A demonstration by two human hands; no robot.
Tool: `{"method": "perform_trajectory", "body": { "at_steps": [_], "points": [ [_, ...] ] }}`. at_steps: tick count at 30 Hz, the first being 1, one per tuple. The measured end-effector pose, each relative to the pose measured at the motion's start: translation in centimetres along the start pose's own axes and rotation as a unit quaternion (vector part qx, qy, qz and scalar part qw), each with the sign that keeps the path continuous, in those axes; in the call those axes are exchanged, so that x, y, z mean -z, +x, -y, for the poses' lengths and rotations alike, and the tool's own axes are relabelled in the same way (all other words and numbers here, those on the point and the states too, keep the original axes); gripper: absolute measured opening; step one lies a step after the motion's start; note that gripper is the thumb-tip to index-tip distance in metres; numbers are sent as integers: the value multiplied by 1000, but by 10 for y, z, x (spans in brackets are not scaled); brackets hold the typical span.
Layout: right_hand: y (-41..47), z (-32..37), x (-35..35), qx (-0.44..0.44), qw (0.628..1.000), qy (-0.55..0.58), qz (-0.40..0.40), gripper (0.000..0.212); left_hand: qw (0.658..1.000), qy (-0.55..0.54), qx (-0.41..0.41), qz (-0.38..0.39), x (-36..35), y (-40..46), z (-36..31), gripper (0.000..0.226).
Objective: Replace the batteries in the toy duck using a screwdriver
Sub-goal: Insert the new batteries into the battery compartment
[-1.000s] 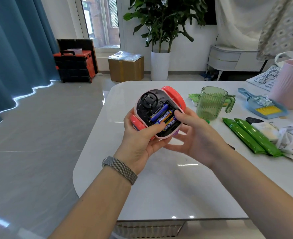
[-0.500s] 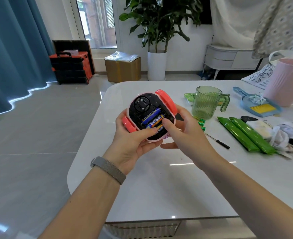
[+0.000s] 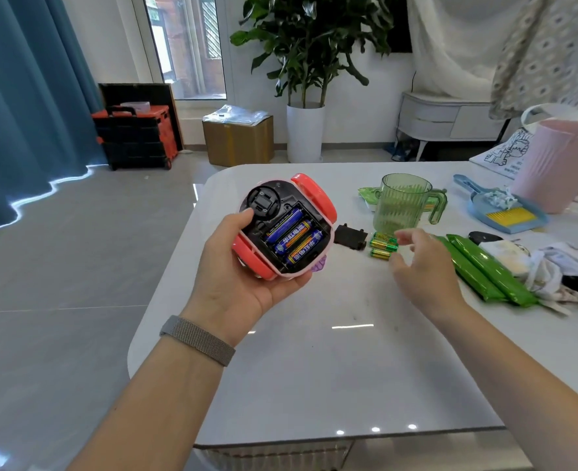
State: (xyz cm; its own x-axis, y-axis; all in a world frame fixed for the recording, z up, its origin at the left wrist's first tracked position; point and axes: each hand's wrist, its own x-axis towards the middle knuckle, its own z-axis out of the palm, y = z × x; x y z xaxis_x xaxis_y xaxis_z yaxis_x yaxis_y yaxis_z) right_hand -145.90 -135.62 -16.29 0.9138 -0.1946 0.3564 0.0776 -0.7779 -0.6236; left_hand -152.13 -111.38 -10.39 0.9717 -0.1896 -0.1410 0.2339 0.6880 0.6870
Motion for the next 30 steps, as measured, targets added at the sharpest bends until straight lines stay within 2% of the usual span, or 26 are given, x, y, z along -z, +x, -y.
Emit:
{"method": "perform_trajectory", "body": {
  "at_steps": [5,7,10,12,17,20,23,27,30],
  "points": [
    [17,1,-25,98,981,-140,93,41,1000,-21,8,3,-5,-3,4,38],
    [29,7,-37,109,964,-214,116,44,999,-17,18,23,-7,-4,6,40],
    [45,11,-51,101,947,-276,132,42,999,-12,26,41,-8,-4,7,31],
    [48,8,-58,112,932,-316,140,40,999,-9,30,31,-8,-4,6,38],
    [46,5,-68,158,923,-335,105,28,999,-1,38,6,-10,-5,6,38],
    [38,13,-60,178,916,-344,109,27,999,7,35,-13,-10,-1,6,51],
    [28,19,-50,242,918,-296,100,10,999,11,32,-6,-8,-1,7,63],
    [25,16,-51,267,928,-205,157,37,999,4,35,6,-6,-1,8,66],
    [22,16,-52,213,927,-243,192,68,999,4,37,13,-7,-2,8,68]
  ]
}}
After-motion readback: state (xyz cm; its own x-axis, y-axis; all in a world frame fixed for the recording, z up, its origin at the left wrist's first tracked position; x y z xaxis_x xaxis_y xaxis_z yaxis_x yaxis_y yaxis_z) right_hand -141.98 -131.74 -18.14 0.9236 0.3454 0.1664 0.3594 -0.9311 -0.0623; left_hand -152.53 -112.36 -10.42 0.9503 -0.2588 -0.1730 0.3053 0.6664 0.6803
